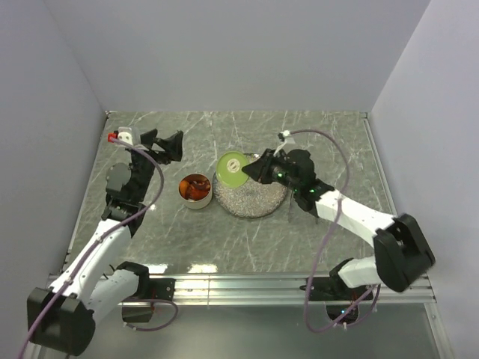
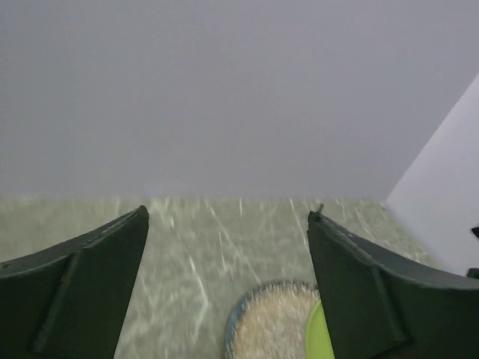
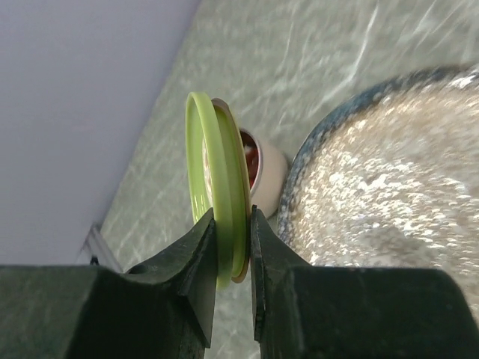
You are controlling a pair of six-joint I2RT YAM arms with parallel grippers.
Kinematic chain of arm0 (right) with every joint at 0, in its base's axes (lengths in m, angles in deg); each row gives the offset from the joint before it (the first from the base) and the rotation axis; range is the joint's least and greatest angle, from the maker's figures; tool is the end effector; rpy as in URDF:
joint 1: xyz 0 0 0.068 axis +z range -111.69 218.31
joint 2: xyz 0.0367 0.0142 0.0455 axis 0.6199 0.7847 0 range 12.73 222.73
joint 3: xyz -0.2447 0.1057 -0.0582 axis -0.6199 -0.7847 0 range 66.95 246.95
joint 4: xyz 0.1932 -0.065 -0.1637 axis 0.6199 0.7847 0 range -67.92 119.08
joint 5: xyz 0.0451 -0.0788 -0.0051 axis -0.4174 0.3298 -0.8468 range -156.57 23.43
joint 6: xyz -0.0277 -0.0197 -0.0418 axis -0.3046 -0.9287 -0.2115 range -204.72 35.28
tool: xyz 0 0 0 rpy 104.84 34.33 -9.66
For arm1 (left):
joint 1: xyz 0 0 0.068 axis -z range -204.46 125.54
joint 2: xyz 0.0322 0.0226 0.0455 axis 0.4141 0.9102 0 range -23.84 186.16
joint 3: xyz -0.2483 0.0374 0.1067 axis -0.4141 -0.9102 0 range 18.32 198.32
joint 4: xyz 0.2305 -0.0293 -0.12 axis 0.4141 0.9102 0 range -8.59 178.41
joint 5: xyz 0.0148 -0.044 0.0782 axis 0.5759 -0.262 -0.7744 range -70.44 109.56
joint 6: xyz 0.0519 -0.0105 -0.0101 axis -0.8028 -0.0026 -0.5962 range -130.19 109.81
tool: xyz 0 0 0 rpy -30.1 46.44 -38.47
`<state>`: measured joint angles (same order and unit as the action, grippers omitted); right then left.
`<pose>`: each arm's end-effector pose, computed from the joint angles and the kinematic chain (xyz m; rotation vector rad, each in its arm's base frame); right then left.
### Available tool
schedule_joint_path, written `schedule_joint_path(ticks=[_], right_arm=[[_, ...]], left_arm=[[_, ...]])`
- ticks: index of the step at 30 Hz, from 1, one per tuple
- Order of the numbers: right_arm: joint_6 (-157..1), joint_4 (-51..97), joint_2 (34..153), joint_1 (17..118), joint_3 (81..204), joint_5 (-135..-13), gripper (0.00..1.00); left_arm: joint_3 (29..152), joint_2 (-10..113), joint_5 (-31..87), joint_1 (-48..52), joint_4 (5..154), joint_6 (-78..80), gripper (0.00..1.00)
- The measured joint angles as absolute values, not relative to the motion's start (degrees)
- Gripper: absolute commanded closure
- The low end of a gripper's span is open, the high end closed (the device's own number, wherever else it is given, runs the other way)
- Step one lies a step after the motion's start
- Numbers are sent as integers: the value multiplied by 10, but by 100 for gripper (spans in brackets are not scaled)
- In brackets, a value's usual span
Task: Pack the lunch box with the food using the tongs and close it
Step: Put the lid back on the lunch box
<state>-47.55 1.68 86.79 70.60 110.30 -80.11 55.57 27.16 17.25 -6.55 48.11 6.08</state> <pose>0.2454 0.1650 0.2744 -0.1053 1.8733 1.0700 0.1997 -0.0630 0.3554 -0.0178 1.2446 -0.4940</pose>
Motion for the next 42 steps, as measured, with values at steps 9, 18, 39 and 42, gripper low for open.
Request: schedule_joint_path(ticks=[9, 18, 39, 42], right_arm=[[-479, 24, 1073, 784, 1257, -896, 100], [-468, 27, 1210, 816, 1403, -938, 100], [-450, 78, 1286, 801, 1445, -900, 100], [-450, 78, 1279, 788, 1429, -889, 100]], left_arm=[[483, 325, 233, -175, 561, 199, 1], [475, 325, 232, -198, 561, 228, 1], [457, 297, 229, -207, 560, 237, 1], [457, 291, 227, -207, 560, 237, 0]])
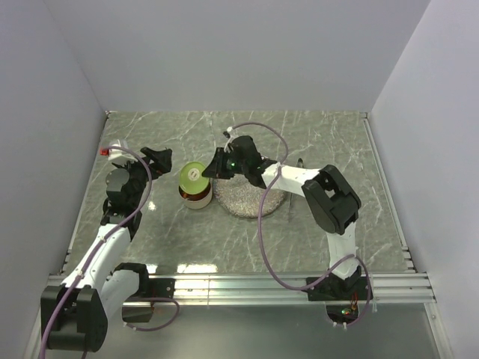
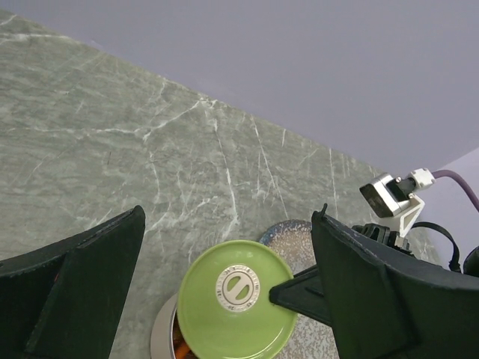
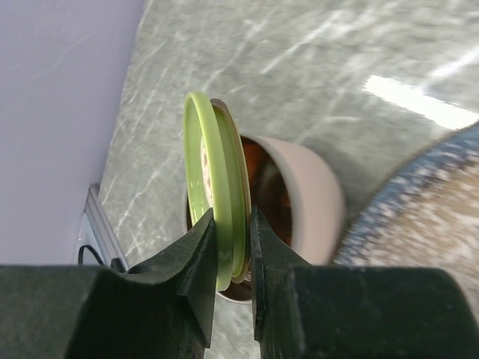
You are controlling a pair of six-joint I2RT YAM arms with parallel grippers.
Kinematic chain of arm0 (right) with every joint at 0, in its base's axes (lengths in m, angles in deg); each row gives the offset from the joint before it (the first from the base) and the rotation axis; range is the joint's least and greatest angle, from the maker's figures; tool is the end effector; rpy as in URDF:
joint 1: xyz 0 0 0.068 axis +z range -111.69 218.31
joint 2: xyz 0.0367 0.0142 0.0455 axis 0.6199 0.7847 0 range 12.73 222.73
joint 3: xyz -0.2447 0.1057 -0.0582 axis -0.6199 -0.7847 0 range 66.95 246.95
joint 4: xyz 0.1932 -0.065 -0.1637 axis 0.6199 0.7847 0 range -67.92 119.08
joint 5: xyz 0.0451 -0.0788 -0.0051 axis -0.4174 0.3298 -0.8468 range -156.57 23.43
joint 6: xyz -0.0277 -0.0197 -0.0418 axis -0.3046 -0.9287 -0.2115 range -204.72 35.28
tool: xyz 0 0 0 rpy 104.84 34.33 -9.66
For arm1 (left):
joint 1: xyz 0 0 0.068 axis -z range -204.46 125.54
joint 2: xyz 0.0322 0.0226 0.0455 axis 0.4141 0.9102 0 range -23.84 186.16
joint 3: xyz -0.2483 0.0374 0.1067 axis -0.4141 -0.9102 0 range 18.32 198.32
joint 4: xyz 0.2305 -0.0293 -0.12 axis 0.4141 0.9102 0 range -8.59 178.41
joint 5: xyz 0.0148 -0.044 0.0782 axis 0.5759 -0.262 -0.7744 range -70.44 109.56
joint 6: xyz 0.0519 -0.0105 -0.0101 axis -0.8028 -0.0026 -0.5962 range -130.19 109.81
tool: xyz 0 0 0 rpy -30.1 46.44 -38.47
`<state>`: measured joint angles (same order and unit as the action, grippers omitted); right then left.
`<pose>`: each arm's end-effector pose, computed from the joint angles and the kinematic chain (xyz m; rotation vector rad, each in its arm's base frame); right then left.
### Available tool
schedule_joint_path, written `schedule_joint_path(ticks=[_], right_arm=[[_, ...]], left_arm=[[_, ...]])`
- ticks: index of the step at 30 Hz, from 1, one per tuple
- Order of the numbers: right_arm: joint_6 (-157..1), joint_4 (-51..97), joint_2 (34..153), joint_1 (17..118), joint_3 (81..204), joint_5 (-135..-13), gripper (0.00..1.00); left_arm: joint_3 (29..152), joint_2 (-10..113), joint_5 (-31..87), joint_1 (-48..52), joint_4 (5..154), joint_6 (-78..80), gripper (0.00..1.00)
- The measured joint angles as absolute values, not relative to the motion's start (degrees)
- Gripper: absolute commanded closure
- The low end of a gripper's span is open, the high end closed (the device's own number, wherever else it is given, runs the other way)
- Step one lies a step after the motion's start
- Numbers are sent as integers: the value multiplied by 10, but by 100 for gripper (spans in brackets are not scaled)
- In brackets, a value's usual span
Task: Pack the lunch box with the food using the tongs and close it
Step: Put the lid back on the lunch box
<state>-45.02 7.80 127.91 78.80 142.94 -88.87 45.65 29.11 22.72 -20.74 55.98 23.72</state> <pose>0.3388 0.3071 0.1991 -0.2914 2.1947 1.2342 0.2168 -0.0161 0.2720 -0.3745 1.5572 -0.5565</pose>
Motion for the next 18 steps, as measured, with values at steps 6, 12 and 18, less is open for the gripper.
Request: schedule_joint_path(ticks=[6, 12, 18], right_arm=[[-450, 77, 1272, 777, 1414, -882, 100], [-443, 48, 1255, 773, 1377, -888, 100], [-409, 4, 1256, 764, 1370, -939, 100]], left_arm=[[452, 286, 226, -208, 560, 237, 1], [448, 284, 223, -208, 560, 237, 1], [447, 280, 222, -208, 560, 238, 1]])
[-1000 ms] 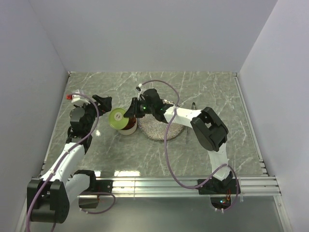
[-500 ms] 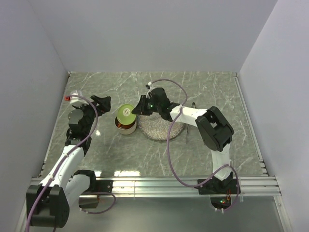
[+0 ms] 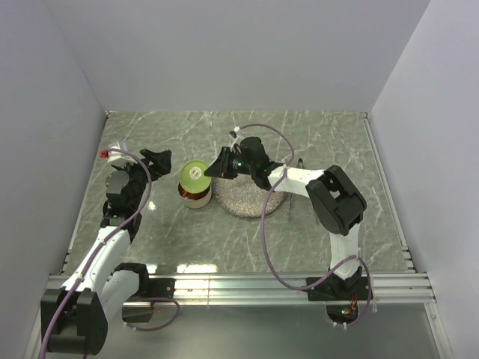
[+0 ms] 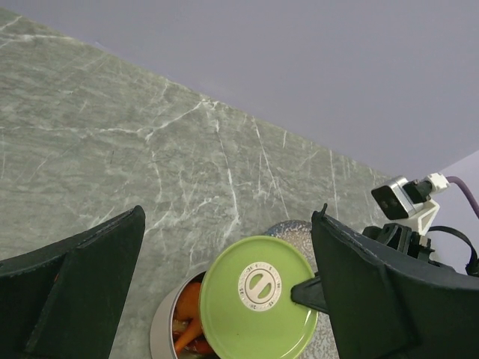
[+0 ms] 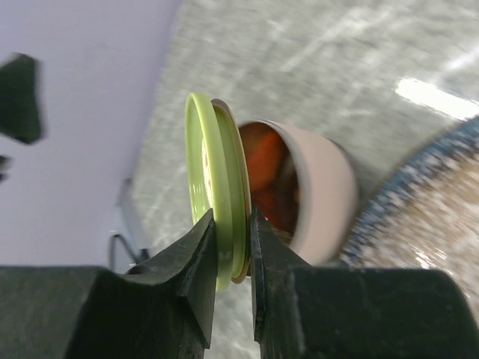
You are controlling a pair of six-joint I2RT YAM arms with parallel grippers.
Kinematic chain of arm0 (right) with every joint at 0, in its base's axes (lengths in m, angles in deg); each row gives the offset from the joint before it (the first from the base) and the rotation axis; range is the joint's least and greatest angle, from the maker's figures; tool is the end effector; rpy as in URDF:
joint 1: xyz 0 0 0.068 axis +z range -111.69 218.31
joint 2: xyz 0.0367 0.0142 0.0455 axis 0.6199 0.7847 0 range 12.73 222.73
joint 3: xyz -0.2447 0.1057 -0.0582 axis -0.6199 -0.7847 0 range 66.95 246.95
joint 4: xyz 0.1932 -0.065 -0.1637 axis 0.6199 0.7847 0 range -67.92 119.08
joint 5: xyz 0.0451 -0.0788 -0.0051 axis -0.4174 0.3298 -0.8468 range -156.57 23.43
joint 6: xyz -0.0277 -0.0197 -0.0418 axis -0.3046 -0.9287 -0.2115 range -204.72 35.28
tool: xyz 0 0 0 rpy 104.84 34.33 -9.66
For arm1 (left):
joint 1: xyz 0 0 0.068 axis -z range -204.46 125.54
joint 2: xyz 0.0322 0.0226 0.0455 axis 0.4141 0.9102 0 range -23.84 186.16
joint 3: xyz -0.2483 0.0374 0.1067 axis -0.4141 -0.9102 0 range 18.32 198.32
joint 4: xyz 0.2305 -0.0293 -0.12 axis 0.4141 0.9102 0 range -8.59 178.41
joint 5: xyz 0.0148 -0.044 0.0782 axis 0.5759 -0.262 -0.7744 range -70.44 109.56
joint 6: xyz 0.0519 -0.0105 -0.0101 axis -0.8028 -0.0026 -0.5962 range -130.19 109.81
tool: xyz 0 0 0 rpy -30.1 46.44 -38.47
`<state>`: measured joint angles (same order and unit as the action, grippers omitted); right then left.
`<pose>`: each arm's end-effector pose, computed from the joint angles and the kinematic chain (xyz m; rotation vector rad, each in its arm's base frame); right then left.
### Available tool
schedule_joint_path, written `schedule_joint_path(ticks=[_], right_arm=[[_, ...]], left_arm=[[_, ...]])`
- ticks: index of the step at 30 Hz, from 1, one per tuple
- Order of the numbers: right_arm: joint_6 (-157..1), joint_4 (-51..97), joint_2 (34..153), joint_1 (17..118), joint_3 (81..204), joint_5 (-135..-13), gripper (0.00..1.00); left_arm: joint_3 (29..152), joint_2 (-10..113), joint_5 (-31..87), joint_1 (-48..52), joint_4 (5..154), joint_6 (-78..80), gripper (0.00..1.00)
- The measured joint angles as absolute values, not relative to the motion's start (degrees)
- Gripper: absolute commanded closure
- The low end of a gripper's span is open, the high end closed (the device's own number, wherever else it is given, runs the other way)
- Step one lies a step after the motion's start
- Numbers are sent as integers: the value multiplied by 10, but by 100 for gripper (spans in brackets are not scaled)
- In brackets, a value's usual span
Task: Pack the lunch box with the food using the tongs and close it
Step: Put the lid back on the lunch box
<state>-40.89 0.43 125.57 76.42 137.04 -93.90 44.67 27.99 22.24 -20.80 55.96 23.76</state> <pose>0.3374 0.2855 0.1966 -0.2498 2.1556 1.3558 0.2129 -0.0153 0.2698 -0.3814 1.5519 -0.5502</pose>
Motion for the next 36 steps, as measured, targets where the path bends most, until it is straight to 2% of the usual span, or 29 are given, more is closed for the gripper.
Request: schedule_joint_path(ticks=[6, 18, 36], right_arm=[[-378, -45, 1256, 763, 1371, -977, 100], [-381, -38, 1259, 763, 1360, -981, 100], [-422, 49, 1292, 784, 1397, -924, 100]], left_arm=[[436, 262, 221, -208, 553, 245, 1], [372, 232, 221, -183, 552, 271, 4], [372, 272, 192, -119, 562, 264, 3]])
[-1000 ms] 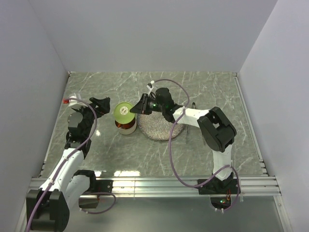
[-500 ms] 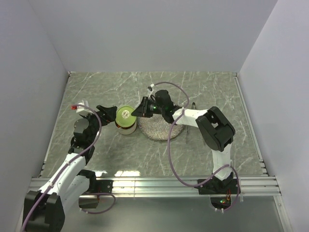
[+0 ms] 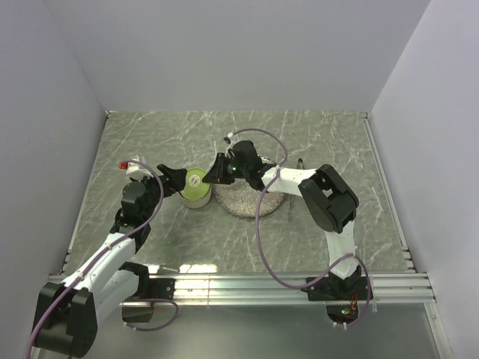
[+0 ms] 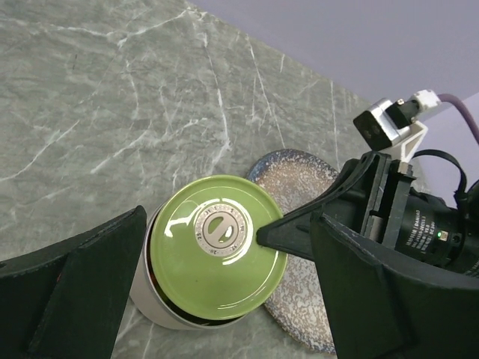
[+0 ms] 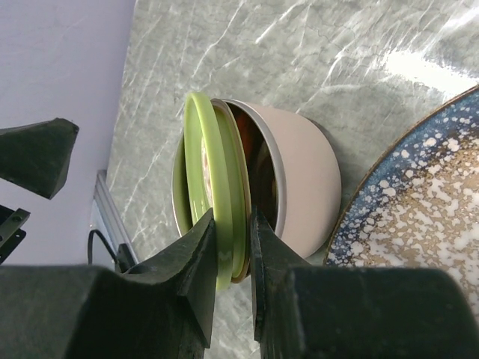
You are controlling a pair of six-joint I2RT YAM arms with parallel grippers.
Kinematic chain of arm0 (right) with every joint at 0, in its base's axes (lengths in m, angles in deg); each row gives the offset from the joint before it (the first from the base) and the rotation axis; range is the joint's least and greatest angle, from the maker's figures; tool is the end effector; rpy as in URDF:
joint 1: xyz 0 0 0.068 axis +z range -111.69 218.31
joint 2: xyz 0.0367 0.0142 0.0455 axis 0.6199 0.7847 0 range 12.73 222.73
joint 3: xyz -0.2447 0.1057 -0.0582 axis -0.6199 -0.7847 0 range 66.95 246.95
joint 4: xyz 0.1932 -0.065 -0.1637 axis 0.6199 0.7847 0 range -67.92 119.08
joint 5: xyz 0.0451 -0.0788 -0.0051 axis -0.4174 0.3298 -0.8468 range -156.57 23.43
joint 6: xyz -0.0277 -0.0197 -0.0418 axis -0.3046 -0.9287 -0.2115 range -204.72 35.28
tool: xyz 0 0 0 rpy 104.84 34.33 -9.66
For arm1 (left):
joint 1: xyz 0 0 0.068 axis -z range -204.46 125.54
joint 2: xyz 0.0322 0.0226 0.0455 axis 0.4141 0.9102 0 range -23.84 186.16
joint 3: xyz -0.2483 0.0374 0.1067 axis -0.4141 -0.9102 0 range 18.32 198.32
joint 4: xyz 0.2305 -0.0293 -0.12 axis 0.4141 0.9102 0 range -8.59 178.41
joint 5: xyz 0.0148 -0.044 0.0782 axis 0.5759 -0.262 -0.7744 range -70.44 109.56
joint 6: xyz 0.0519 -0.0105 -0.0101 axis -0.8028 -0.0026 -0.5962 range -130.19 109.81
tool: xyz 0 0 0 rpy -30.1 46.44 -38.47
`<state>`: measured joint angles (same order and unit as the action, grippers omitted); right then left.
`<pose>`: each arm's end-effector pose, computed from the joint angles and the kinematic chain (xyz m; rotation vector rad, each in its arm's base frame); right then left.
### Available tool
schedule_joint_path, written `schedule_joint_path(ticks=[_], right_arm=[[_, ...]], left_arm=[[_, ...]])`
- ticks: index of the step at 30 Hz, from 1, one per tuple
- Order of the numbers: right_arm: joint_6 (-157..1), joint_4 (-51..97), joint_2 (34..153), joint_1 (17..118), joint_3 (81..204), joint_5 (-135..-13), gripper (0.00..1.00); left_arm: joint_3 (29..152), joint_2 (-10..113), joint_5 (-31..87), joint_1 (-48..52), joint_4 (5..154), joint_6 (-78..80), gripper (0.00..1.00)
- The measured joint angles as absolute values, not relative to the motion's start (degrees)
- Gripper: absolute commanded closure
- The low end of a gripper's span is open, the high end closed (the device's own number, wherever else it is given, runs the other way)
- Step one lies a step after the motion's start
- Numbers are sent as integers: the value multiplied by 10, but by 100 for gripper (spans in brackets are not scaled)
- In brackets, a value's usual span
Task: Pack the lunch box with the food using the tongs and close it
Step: Put the lid back on the lunch box
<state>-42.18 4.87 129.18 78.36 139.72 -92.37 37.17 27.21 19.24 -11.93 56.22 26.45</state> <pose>0.3353 0.3022 0.1768 -0.2694 2.2508 1.3034 0.1974 -0.0437 0.2257 -0.3664 1.6949 -0.6338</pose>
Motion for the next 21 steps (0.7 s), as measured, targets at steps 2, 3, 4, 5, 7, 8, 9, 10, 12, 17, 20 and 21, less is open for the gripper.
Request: schedule_joint_path(ticks=[2, 3, 4, 5, 7, 8, 9, 10, 12, 17, 20, 21], right_arm=[[-424, 51, 1292, 785, 1398, -919, 100], [-424, 50, 1292, 785, 1398, -917, 100], [-424, 49, 1292, 785, 1398, -917, 100], [-423, 48, 1291, 784, 1397, -917, 100], [-421, 45, 1291, 782, 1396, -917, 100], [-420, 44, 1291, 782, 1395, -918, 100], [-417, 42, 1291, 781, 1395, -921, 100], [-415, 40, 1291, 781, 1394, -922, 100], [-406, 33, 1291, 780, 1392, -929, 100], [-386, 14, 1291, 778, 1391, -946, 100], [-381, 13, 1291, 778, 1391, -950, 100], [-381, 13, 1291, 778, 1391, -952, 100]], left_arm=[[372, 276, 189, -118, 563, 264, 3], [372, 278, 186, -116, 563, 264, 3], [372, 279, 183, -116, 563, 263, 3], [372, 279, 182, -115, 564, 263, 4], [372, 281, 181, -114, 564, 261, 5], [372, 282, 180, -113, 564, 260, 5], [372, 284, 180, -112, 564, 259, 5], [372, 285, 179, -112, 564, 259, 6], [372, 288, 178, -111, 565, 258, 7], [372, 289, 173, -111, 565, 254, 7], [372, 289, 171, -111, 565, 254, 7], [372, 289, 169, -110, 565, 254, 7]])
